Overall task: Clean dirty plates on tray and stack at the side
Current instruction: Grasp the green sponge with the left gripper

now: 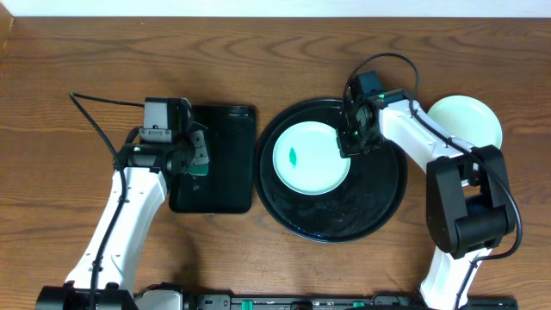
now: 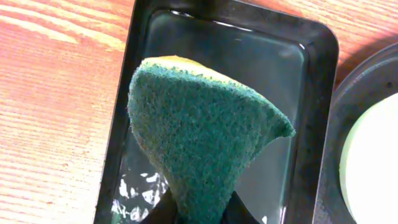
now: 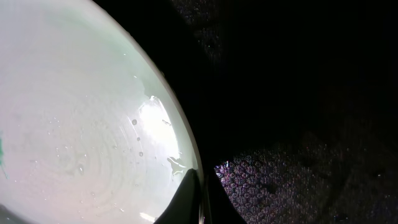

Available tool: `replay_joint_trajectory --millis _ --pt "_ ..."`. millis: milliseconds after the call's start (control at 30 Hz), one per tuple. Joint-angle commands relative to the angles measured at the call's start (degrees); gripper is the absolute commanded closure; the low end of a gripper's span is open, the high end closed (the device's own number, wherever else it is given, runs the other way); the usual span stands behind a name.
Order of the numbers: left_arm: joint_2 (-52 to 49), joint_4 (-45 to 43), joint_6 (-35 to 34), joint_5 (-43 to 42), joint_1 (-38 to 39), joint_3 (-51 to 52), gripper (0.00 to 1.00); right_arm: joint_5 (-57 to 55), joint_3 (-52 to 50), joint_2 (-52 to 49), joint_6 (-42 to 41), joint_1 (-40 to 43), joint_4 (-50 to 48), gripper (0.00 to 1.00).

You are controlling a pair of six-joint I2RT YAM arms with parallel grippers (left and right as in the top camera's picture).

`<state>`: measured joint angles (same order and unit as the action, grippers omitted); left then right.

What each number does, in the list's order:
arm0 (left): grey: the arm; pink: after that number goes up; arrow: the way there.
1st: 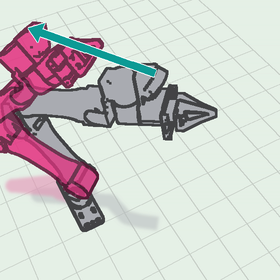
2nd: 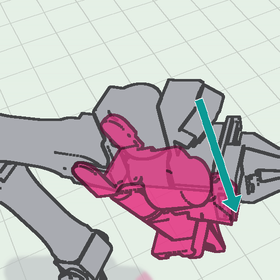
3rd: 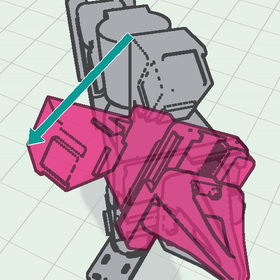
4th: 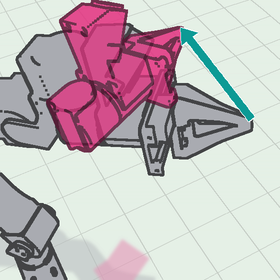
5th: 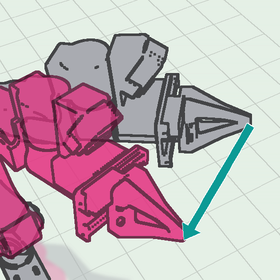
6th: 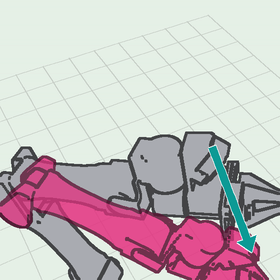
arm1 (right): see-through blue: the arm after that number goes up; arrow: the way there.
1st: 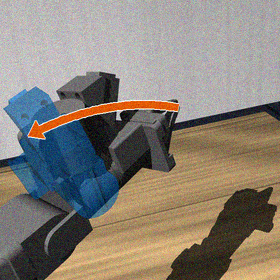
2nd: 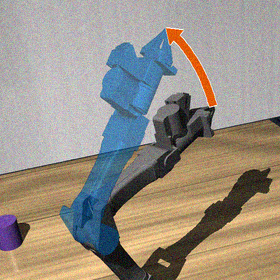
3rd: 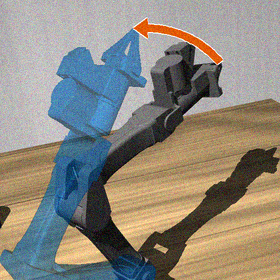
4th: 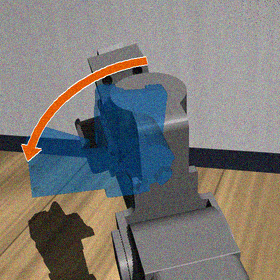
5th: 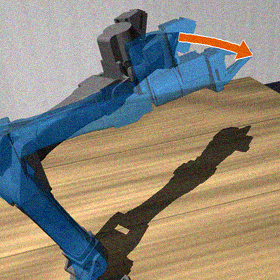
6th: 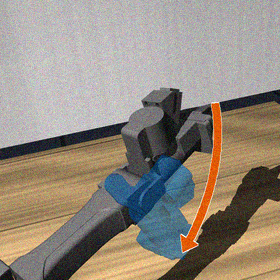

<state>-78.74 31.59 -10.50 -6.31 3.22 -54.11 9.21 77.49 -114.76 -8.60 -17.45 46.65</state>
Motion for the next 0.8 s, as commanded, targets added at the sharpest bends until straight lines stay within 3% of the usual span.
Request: replay_joint_trajectory --millis 0,267,533,600,667,767 --pt "-1.09 0.22 -0.28 -0.61 0.13 -0.28 0.93 0.74 -0.37 -0.87 -0.35 -0.70 -0.20 0.99" --pt "-8.48 -0.26 -0.28 -6.36 0.13 0.70 0.93 0.74 -0.37 -0.87 -0.35 -0.70 -0.26 0.99" --pt "-17.22 -3.41 -0.26 -6.56 0.13 0.70 0.92 0.74 -0.37 -0.87 -0.35 -0.76 -0.35 0.99" --pt "-17.53 -4.20 -0.26 -6.56 0.13 0.70 0.88 0.74 -0.37 -0.87 -0.35 -0.76 -0.37 0.99" --pt "-17.25 -4.79 -0.28 -6.58 0.13 0.63 0.77 0.74 -0.37 -0.87 -0.35 -0.76 -0.42 0.99" --pt "-17.11 -5.57 -0.26 -6.56 0.13 0.63 0.72 0.74 -0.37 -0.87 -0.35 -0.76 -0.44 0.99"
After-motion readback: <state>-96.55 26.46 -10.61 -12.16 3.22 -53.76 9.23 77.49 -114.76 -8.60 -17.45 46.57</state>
